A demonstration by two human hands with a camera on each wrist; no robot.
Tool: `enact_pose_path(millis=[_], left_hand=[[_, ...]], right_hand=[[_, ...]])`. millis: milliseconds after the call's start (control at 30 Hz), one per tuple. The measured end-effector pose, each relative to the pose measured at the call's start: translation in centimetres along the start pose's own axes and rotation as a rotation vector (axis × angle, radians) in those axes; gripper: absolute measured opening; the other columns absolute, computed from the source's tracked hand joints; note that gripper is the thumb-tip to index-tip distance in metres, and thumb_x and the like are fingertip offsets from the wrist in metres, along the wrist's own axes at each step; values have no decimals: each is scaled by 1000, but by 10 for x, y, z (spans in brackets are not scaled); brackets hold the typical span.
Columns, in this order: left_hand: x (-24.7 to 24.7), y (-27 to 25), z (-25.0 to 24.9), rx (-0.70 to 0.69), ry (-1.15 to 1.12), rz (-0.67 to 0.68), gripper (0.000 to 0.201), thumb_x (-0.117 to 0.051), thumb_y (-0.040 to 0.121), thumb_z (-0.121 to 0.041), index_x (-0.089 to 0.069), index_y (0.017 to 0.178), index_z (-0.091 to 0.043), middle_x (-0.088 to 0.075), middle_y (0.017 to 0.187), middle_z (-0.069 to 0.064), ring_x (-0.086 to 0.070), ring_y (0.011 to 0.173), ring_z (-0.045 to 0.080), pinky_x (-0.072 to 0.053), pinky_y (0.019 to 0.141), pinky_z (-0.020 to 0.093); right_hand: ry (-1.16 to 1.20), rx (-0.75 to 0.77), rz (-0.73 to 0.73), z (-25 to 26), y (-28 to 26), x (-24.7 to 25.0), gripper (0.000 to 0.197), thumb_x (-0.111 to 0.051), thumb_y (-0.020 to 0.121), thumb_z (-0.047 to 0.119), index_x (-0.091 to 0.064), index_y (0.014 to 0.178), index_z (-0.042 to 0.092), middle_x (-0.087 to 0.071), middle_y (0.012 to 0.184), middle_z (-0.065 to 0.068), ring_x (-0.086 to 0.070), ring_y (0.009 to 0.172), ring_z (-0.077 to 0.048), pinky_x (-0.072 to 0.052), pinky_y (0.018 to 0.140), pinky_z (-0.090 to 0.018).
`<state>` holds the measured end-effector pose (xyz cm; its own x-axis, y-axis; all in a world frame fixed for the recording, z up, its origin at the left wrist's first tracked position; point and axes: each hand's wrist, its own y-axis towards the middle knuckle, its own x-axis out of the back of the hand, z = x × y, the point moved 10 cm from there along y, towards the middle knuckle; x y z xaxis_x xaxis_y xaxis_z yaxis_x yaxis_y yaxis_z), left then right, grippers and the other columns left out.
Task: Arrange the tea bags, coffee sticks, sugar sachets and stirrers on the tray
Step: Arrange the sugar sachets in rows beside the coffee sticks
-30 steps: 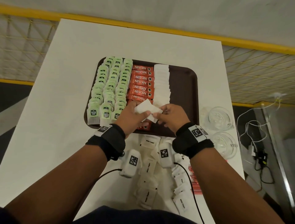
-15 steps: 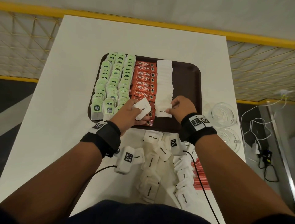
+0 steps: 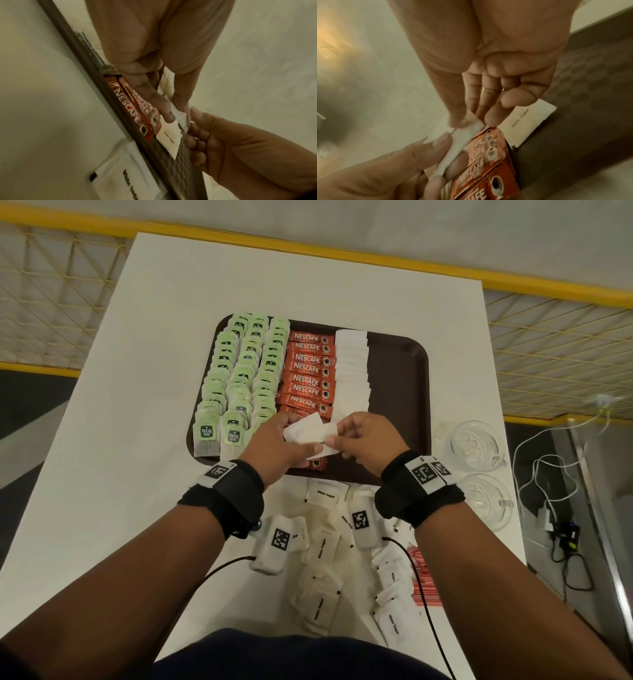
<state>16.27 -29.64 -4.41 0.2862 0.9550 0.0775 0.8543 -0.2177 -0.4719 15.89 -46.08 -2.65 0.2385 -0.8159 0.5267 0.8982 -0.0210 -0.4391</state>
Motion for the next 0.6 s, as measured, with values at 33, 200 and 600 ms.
enact_pose_path(millis=[33,200,600], left_hand=[[-2,-1,-1,-5,3,4,51,-80,79,-8,-52,121,-6,-62,113,10,-68,97,24,-62,69,31],[-2,2,4,33,-23,19,24,-53,99,-11,-49,123,-8,-65,116,13,-72,93,26,-60,81,41],[15,3,0,-55,296,12,25,-55,98,-19,-54,123,-13,-68,115,4,-64,96,24,-56,79,42]], right_hand=[[29,0,-6,-2,-1,-1,23,-73,86,30,-64,99,13,-71,83,-3,-67,69,-12,-51,64,-23],[98,-66,-90,-28,-5,13,19,-72,87,22,-64,101,11,-71,82,-3,-64,63,-6,-51,62,-19],[-13,-281,-203,-72,7,25,17,-74,85,28,-60,85,16,-67,71,0,-65,66,-13,-58,81,-38]])
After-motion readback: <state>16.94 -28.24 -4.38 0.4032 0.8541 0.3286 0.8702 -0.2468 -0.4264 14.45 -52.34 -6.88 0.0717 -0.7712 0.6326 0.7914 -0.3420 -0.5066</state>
